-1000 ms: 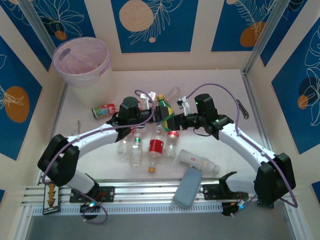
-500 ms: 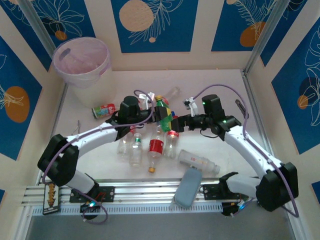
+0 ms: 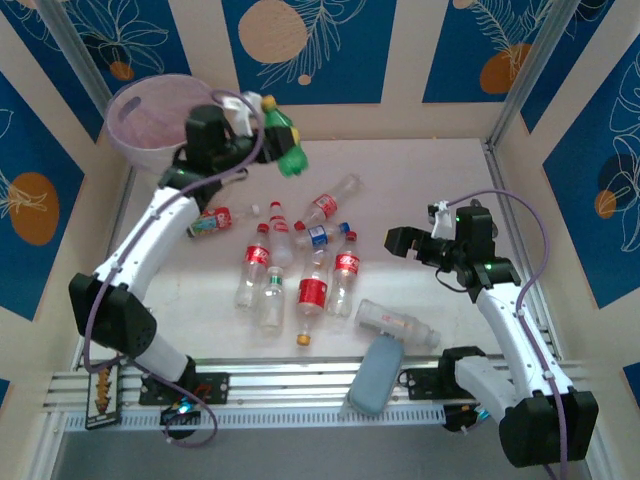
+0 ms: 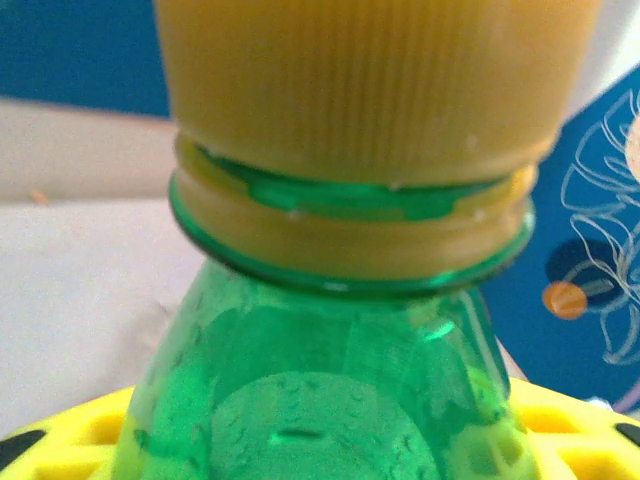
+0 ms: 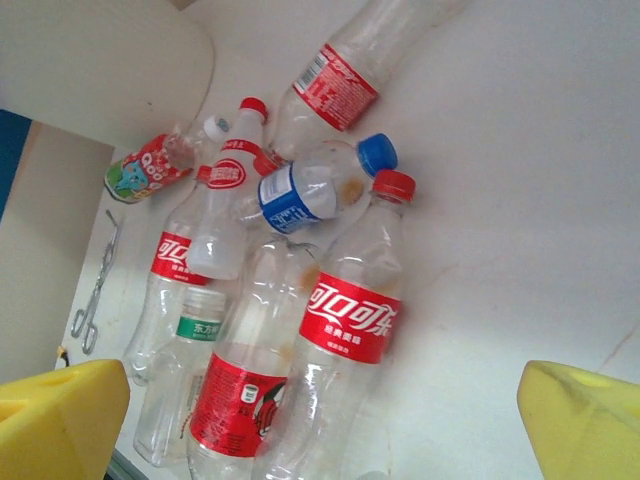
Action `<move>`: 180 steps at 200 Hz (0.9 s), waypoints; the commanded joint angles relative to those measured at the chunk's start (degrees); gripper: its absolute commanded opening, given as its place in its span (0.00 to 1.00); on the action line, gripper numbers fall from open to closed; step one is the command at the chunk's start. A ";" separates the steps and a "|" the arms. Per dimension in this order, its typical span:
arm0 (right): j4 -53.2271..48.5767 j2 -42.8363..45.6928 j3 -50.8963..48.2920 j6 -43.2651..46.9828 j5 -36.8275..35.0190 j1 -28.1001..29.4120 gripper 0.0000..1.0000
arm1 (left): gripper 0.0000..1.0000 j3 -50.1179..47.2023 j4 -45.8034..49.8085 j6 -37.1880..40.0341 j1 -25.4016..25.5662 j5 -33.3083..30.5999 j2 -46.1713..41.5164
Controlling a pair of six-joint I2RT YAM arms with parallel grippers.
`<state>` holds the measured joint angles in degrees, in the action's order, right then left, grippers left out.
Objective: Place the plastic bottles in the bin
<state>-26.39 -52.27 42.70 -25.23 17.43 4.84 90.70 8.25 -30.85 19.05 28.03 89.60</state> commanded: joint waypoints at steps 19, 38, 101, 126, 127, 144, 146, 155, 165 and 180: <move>-3.72 0.80 -1.43 -0.86 -3.42 -0.42 0.98 | 0.00 14.08 9.15 6.95 -10.37 -2.91 3.00; -3.94 0.55 -2.08 -1.02 -4.20 -0.61 0.98 | 0.00 17.95 8.90 7.83 -14.91 -5.62 4.16; -4.98 -1.47 -1.39 0.18 -4.91 -1.04 0.97 | 0.00 30.34 13.47 8.89 -26.75 -12.03 13.30; -5.57 -2.24 -0.93 0.10 -5.64 -1.06 0.97 | 0.00 39.36 17.73 8.31 -28.36 -11.10 20.68; -5.58 -2.28 -0.94 0.10 -5.69 -1.06 0.97 | 0.00 39.81 18.14 8.42 -28.36 -11.13 21.04; -5.52 -2.75 -0.95 -0.17 -5.83 -1.14 0.97 | 0.00 48.83 24.53 10.09 -28.36 -11.40 27.52; -5.52 -2.86 -0.95 -0.17 -5.83 -1.15 0.97 | 0.00 50.21 25.41 10.35 -28.36 -11.41 28.32; -5.64 -2.85 -1.03 -0.30 -5.79 -1.18 0.97 | 0.00 54.93 28.85 11.45 -28.36 -11.19 31.51; -5.65 -2.64 -1.28 -0.38 -5.91 -1.15 0.97 | 0.00 58.05 31.67 12.63 -28.35 -10.41 34.20; -5.62 -2.32 -1.69 -0.44 -6.26 -1.26 0.97 | 0.00 58.90 34.02 14.59 -28.36 -10.49 36.26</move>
<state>-30.94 -55.02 41.06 -25.61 11.77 3.97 145.64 33.47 -20.53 -9.34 17.06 122.69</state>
